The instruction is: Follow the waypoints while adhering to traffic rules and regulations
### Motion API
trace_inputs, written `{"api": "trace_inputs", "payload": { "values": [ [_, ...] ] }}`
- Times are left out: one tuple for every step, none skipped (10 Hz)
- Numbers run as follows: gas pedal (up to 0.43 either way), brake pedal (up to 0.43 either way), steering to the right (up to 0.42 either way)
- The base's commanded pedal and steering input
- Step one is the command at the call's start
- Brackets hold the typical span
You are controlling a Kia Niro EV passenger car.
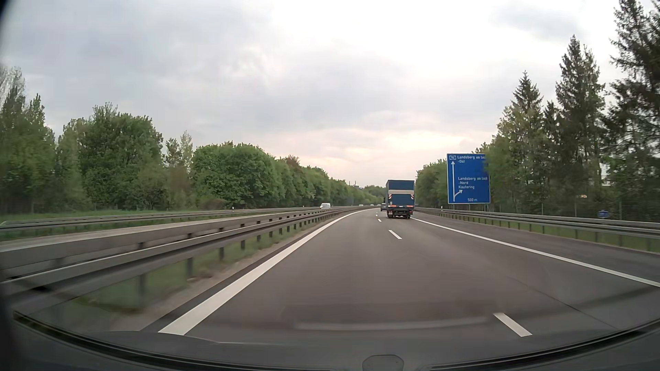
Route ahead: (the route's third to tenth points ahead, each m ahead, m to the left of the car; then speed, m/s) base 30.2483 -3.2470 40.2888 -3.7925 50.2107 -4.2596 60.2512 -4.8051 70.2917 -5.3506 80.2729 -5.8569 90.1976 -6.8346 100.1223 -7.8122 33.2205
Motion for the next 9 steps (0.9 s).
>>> {"api": "trace_inputs", "payload": {
  "values": [
    [0.197, 0.0, 0.009],
    [0.209, 0.0, 0.01],
    [0.22, 0.0, 0.009],
    [0.22, 0.0, 0.009],
    [0.22, 0.0, 0.008],
    [0.22, 0.0, 0.008],
    [0.22, 0.0, 0.008],
    [0.22, 0.0, 0.008],
    [0.22, 0.0, 0.008]
  ]
}}
